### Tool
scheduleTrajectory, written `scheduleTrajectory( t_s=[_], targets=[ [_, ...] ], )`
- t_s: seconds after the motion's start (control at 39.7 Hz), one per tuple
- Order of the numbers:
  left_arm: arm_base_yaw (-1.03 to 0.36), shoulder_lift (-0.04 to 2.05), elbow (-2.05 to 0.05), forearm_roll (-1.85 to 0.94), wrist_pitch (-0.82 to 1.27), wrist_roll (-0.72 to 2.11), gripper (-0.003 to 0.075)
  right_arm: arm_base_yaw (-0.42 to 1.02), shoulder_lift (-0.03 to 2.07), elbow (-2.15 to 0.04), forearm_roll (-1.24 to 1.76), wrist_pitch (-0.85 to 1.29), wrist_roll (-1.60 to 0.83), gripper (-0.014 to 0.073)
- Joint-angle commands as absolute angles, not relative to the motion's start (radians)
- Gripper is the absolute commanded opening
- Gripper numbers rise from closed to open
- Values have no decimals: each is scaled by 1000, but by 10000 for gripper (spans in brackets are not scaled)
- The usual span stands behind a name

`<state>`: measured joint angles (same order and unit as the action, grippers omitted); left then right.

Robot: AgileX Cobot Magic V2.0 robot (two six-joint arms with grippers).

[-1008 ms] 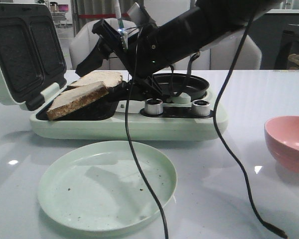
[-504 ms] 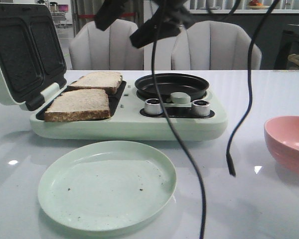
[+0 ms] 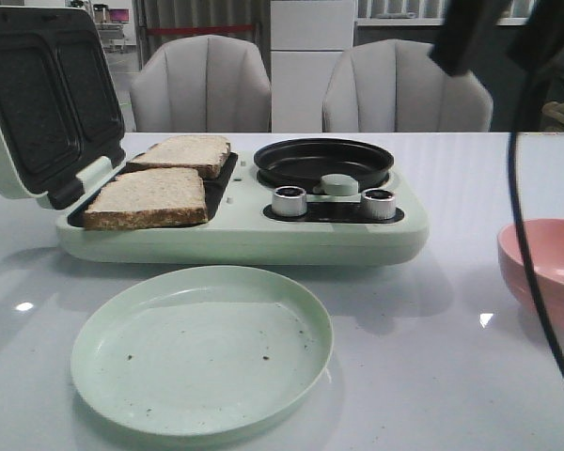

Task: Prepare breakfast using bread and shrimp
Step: 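Release the bread and withdraw the right gripper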

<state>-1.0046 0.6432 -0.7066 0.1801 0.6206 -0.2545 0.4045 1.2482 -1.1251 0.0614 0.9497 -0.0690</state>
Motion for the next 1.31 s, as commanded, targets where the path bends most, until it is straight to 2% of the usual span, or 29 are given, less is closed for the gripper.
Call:
scheduleTrajectory(
  t_s=[0.0,0.28,0.55,0.78,0.96,1.16,1.28],
  targets=[
    [-1011,640,-734,181,539,-256,438,400,1115,-1030,52,892,-61,547],
    [-1011,640,-734,181,539,-256,438,400,850,-789,54,871,-59,547],
    [-1011,644,-734,181,605,-256,438,400,667,-733,54,897,-59,547],
    [-1007,740,-757,181,817,-329,438,400,639,-733,54,898,-60,547],
    [-1007,890,-825,195,975,-337,438,400,639,-733,54,898,-60,547],
    [-987,1048,-900,237,1017,-337,438,400,639,-733,54,898,-60,547],
    [-892,1107,-950,237,1015,-312,438,400,639,-733,54,898,-60,547]
  ],
)
